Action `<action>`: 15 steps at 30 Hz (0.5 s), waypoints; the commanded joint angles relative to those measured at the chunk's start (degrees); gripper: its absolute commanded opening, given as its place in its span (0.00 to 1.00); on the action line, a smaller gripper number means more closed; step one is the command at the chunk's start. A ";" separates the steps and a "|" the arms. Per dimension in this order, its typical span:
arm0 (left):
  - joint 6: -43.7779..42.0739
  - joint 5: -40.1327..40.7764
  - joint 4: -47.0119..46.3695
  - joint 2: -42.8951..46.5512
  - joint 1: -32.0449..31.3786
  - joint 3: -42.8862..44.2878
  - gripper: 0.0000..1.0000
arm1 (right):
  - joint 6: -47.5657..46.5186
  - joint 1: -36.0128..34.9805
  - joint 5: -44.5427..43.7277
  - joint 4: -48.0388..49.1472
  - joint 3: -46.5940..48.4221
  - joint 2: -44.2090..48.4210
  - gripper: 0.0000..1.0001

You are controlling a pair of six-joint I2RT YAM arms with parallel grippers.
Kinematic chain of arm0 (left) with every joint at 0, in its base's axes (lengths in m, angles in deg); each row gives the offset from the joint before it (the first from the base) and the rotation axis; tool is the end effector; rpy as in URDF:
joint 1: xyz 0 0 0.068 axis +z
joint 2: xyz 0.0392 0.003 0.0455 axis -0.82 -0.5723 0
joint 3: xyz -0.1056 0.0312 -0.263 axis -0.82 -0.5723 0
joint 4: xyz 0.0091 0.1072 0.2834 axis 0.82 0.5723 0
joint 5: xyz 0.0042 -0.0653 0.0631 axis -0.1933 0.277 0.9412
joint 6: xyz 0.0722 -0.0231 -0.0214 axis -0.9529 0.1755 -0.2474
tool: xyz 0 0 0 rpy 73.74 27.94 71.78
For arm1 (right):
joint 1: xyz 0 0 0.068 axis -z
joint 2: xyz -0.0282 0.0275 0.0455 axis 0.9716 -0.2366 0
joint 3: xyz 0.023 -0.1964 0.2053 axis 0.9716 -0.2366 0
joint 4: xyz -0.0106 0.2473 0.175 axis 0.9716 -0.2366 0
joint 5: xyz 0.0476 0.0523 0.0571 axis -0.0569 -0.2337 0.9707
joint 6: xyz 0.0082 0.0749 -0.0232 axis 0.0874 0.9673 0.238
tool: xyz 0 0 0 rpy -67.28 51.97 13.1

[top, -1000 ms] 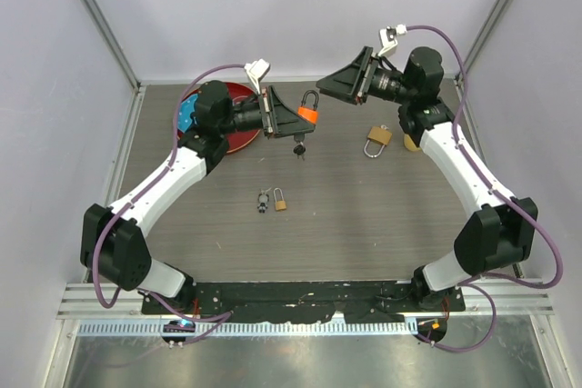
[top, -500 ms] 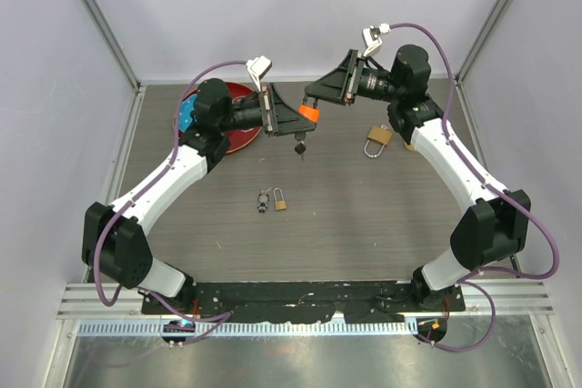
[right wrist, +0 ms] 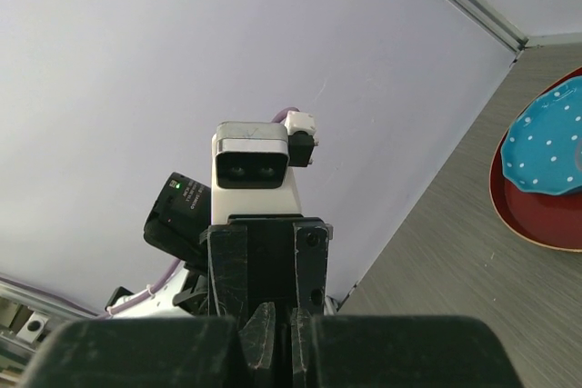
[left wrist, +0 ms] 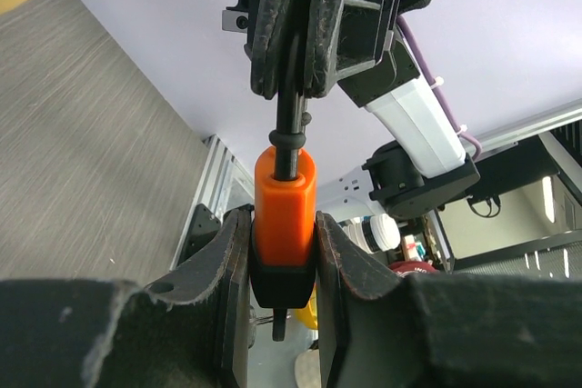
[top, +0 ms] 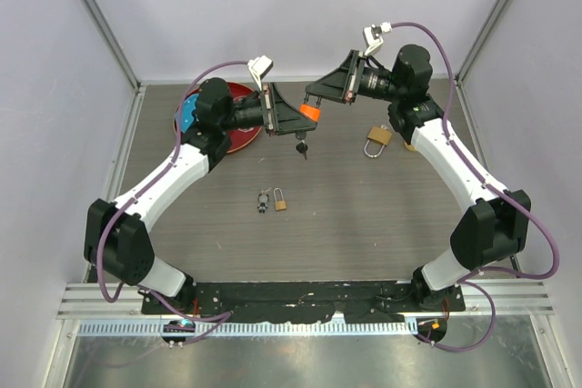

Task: Lock with the key
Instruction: Lock the lock.

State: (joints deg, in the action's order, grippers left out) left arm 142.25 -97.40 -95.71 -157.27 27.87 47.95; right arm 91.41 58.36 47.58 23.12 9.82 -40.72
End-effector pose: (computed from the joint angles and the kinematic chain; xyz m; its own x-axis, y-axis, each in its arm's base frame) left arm 0.3351 -0.2342 0.3857 -0.8735 -0.1541 -0.4618 0.4658 0.0110 -0.8848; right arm 0.3810 0.1824 0.4301 -0.7530 0.2544 -0.6068 -0.5975 0.1220 0.7926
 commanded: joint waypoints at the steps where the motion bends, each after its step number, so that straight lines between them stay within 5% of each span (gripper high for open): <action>1: 2.95 -0.54 -10.27 0.39 0.15 3.22 0.00 | -1.66 -0.59 0.31 2.01 -0.89 2.42 0.02; 8: 12.01 -0.10 -23.11 -1.98 0.15 3.66 0.00 | -2.01 -2.25 0.39 4.29 -5.99 4.52 0.02; 15: 7.11 3.23 -16.47 -1.63 0.15 4.27 0.00 | -2.36 -3.66 0.22 3.15 -8.62 6.72 0.02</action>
State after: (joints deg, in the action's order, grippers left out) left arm 150.89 -101.18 -106.25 -160.55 27.87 47.95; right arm 91.54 58.03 43.89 28.28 3.48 -36.35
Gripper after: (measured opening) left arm 0.298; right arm 0.105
